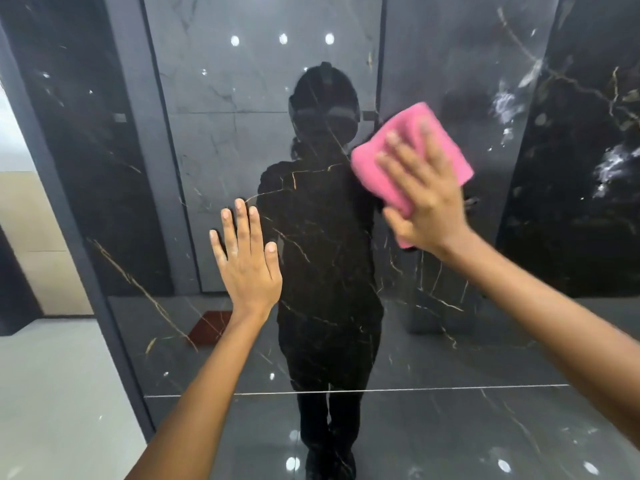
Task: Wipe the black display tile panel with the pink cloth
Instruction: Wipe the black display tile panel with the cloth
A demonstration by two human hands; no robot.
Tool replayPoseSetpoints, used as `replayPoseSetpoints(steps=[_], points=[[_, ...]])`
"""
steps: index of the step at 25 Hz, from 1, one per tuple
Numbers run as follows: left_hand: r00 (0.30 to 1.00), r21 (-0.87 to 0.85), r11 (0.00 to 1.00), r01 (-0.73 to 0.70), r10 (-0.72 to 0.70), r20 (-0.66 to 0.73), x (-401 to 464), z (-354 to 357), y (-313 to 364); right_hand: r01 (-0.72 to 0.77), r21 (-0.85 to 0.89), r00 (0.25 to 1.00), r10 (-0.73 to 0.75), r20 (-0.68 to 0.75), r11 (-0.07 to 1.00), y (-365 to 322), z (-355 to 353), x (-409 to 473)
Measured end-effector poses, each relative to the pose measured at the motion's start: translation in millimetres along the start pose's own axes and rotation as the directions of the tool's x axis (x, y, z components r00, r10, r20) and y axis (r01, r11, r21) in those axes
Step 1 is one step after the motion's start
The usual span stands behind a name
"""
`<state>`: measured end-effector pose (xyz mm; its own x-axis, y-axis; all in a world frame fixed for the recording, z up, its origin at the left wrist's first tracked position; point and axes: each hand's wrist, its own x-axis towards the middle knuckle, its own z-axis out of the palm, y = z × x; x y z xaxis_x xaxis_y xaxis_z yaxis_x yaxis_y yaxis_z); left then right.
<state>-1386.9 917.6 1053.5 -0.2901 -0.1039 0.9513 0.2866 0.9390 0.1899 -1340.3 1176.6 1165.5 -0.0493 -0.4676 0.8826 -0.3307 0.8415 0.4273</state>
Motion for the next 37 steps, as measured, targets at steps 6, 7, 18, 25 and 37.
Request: replayPoseSetpoints(steps=[6,7,18,25,37], points=[[1.0,0.018,1.0,-0.006,0.005,0.019,0,-2,-1,0.658,0.139,0.644,-0.649,0.405,0.74,-73,24,-138],[1.0,0.028,1.0,-0.002,0.001,0.022,-1,-2,0,0.649,0.155,0.657,-0.651,0.381,0.745,-56,16,-136],[0.992,-0.053,0.996,0.076,-0.07,0.101,-48,-5,-25,0.573,0.093,0.734,-0.561,0.382,0.814,-99,40,-91],[0.997,0.018,0.999,0.05,-0.051,0.065,-60,10,-31,0.116,-0.112,0.988,-0.103,0.114,0.987,-19,11,-49],[1.0,0.049,0.999,0.011,-0.012,0.021,-64,12,-32,0.261,-0.076,0.928,-0.229,0.294,0.962,-61,16,-160]])
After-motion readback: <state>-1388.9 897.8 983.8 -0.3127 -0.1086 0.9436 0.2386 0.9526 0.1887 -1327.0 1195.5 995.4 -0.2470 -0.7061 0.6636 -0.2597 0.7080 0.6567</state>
